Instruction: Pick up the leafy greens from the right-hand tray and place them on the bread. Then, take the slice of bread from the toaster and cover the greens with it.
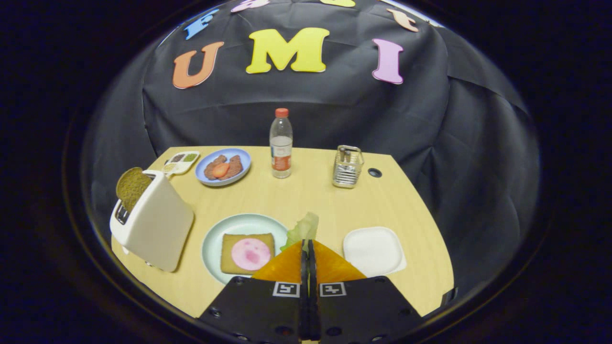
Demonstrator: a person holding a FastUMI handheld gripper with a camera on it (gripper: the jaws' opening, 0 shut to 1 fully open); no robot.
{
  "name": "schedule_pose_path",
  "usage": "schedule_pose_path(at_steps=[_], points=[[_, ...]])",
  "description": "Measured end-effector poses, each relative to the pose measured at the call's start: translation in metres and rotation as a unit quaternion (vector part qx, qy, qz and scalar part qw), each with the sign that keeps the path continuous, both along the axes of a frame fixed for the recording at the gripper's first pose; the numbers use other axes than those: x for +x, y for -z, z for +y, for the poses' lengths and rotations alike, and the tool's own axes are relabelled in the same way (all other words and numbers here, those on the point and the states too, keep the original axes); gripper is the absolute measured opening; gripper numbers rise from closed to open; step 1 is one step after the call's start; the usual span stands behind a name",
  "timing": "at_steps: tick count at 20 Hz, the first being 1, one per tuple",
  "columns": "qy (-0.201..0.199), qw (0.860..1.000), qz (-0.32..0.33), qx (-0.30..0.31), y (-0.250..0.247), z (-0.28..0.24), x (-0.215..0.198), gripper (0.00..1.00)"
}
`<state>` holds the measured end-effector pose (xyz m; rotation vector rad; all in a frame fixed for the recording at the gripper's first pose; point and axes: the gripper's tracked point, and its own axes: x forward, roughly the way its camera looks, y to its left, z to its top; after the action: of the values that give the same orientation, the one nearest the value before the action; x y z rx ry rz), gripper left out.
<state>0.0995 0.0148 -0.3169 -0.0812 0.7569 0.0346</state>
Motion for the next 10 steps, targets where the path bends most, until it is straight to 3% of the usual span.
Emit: schedule_pose_path(at_steps=[10], points=[[-0.059,0.996,0.036,0.053,0.004,0.123,-0.020,0.00]])
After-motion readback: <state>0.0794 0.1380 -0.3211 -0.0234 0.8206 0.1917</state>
